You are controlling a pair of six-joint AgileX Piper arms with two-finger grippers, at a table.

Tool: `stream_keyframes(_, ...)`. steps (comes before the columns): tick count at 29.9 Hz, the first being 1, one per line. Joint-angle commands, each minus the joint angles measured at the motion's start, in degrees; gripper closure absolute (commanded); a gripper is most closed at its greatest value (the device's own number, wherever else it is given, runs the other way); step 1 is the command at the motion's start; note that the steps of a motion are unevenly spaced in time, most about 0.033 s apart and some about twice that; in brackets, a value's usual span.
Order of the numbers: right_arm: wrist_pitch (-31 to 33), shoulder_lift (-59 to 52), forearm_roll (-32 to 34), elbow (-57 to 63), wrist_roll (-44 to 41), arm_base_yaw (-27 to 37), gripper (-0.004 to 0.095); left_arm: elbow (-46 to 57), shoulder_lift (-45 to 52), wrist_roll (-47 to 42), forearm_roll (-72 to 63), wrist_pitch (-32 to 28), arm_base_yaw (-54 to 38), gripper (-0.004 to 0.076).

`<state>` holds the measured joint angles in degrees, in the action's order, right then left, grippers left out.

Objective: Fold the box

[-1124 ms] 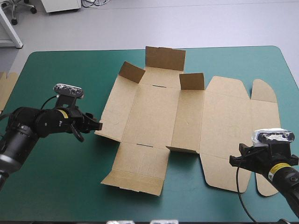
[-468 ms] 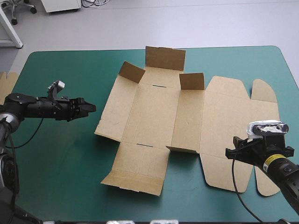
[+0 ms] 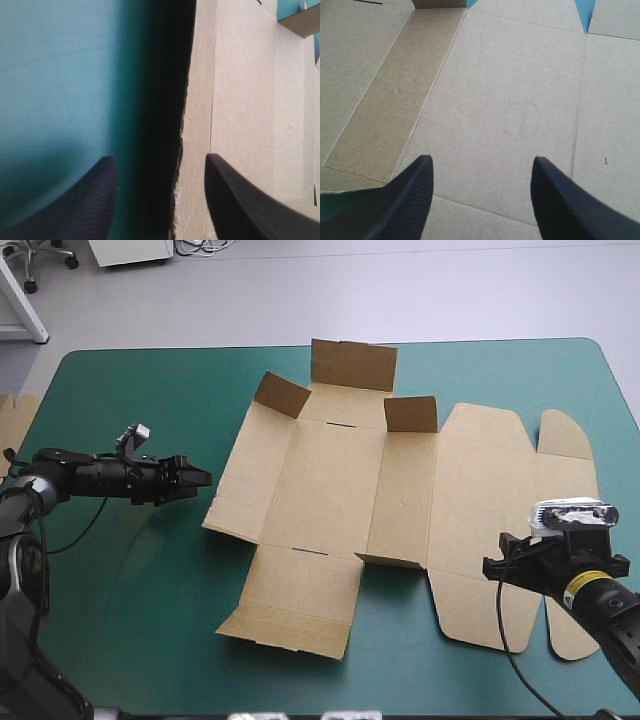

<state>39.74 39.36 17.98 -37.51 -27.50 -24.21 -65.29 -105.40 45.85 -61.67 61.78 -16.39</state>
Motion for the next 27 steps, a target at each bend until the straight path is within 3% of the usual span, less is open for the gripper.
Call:
stream_keyframes(1, -2.8, 0.1, 1.3, -2.0, -0.6, 0.2, 0.0354, -1.6, 1.5, 1.7, -5.0, 1.7, 1.0, 0.0311)
stream_keyframes(11, -2.8, 0.1, 1.8, -2.0, -0.8, 0.2, 0.0340, -4.7, -1.2, 0.4, -3.2, -3.7, 9.1, 0.0295)
stream_keyframes(21, -2.9, 0.1, 2.5, -2.0, -0.8, 0.2, 0.0341, -7.7, -4.9, -3.0, -1.8, -2.9, 12.2, 0.0300)
stream_keyframes(27, -2.9, 0.1, 3.7, -2.0, -0.8, 0.2, 0.0341, -7.7, -5.1, -3.7, -0.4, 0.4, 12.2, 0.0358)
